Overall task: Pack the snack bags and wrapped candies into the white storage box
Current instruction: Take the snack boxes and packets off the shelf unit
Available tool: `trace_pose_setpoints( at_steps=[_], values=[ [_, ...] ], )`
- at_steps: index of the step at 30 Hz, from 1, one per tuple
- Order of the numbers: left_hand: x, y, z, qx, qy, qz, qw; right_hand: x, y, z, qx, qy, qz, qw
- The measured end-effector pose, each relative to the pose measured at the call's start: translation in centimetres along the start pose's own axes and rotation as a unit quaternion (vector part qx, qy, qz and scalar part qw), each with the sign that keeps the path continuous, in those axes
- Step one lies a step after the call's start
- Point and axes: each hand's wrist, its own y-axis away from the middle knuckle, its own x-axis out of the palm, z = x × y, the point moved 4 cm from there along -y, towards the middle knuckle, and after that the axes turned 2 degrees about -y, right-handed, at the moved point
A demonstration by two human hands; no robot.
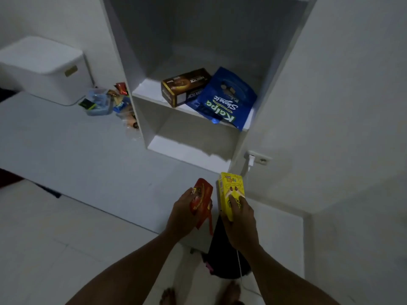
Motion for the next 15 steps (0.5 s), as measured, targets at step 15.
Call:
trace_pose_setpoints(
  at_steps=[15],
  values=[
    [16.9,1.7,-6.8,-0.205,-0.025,-0.059,0.977,-2.6,-6.0,-17.6,-0.085,-0.124,0.078,0.986]
  ],
)
